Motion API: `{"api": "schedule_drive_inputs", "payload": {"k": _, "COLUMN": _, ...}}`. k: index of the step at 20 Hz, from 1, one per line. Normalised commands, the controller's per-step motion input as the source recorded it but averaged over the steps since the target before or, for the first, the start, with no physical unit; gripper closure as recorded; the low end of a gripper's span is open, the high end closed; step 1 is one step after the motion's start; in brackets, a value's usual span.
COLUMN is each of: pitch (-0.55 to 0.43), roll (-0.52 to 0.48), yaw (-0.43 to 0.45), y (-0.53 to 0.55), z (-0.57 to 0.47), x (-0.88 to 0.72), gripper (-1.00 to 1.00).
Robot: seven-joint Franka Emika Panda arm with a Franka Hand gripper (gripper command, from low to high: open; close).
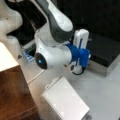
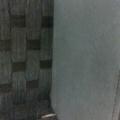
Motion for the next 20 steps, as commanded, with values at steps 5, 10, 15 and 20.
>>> {"api": "schedule_drive_inputs", "payload": {"k": 5, "pitch": 0.047, "roll": -0.155, "yaw": 0.080, "y": 0.02, "z": -0.25, "x": 0.10, "gripper": -1.00}}
{"api": "schedule_drive_inputs", "payload": {"k": 10, "pitch": 0.019, "roll": -0.161, "yaw": 0.163, "y": -0.06, "z": -0.25, "x": 0.08, "gripper": -1.00}}
{"api": "schedule_drive_inputs", "payload": {"k": 15, "pitch": -0.011, "roll": -0.108, "yaw": 0.265, "y": -0.22, "z": -0.21, "x": -0.03, "gripper": -1.00}}
{"api": "schedule_drive_inputs", "payload": {"k": 20, "pitch": -0.060, "roll": -0.041, "yaw": 0.256, "y": -0.28, "z": -0.23, "x": 0.01, "gripper": -1.00}}
